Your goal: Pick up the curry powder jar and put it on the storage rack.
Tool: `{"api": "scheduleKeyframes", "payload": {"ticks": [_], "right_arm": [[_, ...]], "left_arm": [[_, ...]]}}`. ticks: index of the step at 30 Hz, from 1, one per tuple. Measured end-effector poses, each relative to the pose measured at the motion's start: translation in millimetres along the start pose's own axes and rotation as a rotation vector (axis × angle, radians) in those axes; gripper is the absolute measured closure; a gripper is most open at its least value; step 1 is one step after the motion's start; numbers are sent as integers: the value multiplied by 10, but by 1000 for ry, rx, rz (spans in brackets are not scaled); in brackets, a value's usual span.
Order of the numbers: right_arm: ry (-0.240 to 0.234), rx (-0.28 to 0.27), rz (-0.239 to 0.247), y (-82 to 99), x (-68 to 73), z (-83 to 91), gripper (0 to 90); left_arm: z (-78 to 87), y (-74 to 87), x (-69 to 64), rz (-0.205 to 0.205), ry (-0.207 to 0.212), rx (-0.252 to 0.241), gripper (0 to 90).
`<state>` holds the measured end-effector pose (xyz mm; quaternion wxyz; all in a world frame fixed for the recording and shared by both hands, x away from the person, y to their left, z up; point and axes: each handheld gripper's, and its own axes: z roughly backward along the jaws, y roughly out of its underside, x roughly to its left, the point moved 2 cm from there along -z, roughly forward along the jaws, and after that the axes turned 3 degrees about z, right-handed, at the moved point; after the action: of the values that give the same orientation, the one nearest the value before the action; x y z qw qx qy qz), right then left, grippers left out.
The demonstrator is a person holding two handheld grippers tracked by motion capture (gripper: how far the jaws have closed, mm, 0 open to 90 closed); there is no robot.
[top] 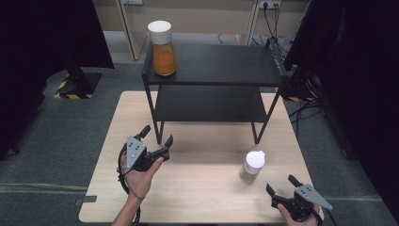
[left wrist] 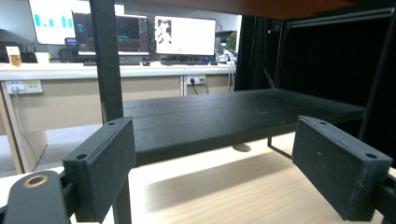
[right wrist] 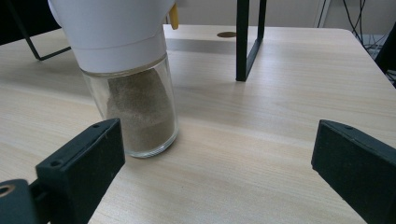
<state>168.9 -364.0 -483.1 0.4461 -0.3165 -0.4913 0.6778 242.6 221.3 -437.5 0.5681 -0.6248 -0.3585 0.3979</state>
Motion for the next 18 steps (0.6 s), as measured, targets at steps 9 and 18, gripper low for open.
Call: {"api": "scheduleKeyframes", "payload": {"ticks": [9, 18], "right_arm": [[-1, 1, 2, -2, 3, -2, 28], [-1, 2, 3, -3, 8, -2, 28]], "left_arm": [[36, 199, 18, 20, -2, 35, 129], [82, 305, 62, 15, 5, 62, 127]]}}
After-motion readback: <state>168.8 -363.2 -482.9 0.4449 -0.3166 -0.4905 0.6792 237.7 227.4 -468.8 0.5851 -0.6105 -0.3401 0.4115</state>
